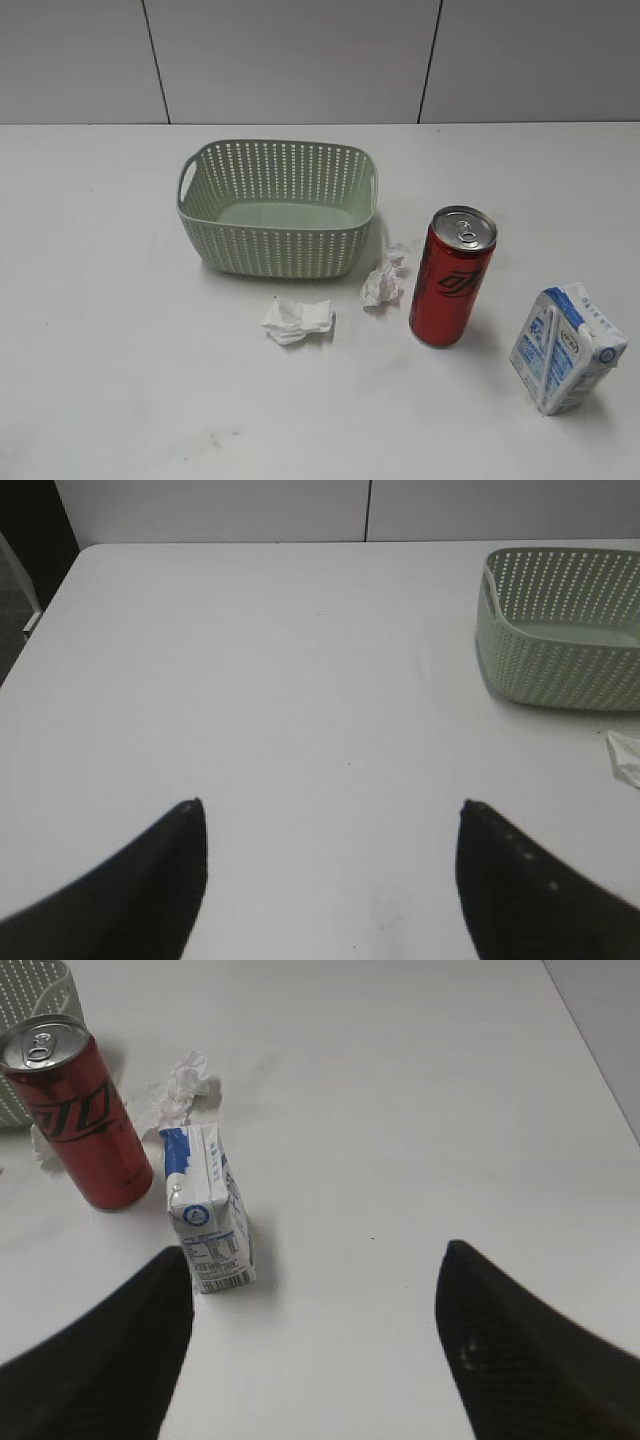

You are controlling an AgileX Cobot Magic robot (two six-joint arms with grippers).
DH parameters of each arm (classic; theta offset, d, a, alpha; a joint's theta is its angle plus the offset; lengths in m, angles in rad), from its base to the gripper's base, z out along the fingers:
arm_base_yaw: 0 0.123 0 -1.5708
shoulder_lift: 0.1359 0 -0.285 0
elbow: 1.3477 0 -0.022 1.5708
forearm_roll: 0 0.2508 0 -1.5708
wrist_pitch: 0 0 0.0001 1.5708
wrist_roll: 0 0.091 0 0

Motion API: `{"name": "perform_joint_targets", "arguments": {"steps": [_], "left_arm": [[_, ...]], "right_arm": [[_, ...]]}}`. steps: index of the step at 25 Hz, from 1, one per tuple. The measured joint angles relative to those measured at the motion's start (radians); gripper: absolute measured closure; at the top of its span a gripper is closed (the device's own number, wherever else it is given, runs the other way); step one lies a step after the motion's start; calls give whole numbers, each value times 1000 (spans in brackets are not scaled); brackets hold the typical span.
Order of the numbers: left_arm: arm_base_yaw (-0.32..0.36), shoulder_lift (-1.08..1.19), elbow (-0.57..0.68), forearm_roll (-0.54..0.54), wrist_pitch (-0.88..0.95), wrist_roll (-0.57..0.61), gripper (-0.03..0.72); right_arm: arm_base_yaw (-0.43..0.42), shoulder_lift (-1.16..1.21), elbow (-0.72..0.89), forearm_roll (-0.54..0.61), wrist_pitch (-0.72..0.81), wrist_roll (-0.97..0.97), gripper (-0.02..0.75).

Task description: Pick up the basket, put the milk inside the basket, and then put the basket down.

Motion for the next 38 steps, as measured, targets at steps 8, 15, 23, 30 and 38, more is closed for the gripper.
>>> {"name": "perform_joint_targets", "arguments": {"steps": [8, 15, 23, 30, 38], "left_arm": [[0, 0, 0, 0, 0, 0, 100], [0, 0, 0, 0, 0, 0, 101], [0, 15, -29, -1, -40, 0, 103], [0, 230, -127, -45, -134, 0, 103], [0, 588, -281, -54, -208, 0, 104]], "right_arm": [[0, 0, 0, 0, 0, 0, 147], [0, 0, 0, 0, 0, 0, 148], [0, 0, 0, 0, 0, 0, 148], [0, 0, 0, 0, 0, 0, 148], [0, 0, 0, 0, 0, 0, 148]]}}
